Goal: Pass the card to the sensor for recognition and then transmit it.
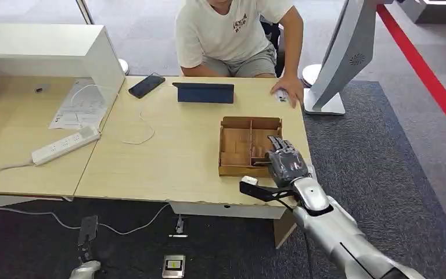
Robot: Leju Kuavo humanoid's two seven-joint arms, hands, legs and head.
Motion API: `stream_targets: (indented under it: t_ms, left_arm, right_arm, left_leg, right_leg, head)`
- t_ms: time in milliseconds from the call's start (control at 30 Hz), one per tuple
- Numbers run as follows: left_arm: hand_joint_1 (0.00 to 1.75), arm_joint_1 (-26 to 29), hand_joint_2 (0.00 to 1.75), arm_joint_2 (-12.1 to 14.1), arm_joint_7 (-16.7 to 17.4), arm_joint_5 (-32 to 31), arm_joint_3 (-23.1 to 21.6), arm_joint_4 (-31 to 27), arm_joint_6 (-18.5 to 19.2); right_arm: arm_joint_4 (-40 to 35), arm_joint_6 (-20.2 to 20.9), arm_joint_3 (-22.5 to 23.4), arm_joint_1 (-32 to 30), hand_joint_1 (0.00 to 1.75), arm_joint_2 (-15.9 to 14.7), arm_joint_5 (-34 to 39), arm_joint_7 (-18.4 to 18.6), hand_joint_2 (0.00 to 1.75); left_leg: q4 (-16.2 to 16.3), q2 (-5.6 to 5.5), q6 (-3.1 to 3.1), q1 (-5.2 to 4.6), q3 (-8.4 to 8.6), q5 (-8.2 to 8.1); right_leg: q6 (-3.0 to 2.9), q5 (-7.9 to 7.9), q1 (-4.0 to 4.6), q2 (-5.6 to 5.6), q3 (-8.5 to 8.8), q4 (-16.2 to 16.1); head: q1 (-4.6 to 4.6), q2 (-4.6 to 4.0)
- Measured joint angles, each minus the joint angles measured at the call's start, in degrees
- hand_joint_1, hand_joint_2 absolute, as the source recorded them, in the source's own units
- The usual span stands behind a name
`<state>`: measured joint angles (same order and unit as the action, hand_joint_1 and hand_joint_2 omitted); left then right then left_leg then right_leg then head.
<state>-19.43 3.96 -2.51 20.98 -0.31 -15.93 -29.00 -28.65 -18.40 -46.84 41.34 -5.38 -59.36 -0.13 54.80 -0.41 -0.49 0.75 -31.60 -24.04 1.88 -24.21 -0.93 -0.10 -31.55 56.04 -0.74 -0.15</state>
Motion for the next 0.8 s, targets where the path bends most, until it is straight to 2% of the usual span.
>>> stream_targets:
  t_ms: [400,800]
  left_arm:
    - [0.00,-0.6,1.75,0.0,-0.2,-0.3,-0.4,0.0,-0.1]
    - [0.00,-0.7,1.75,-0.1,-1.0,0.4,-1.2,0.0,-0.8]
  right_arm:
    - [0.0,0.3,0.4,0.0,1.75,0.0,0.0,0.1,1.75]
    - [0.0,-0.1,0.4,0.8,1.75,0.9,0.6,-1.5,1.75]
  left_leg:
    - [0.0,0.00,0.00,0.00,-0.01,0.00]
    - [0.0,0.00,0.00,0.00,-0.02,0.00]
  right_leg:
    - [0.00,0.00,0.00,0.00,0.01,0.0]
    - [0.00,0.00,0.00,0.00,0.01,0.0]
  head:
    - [0.00,0.02]
    - [0.00,0.00]
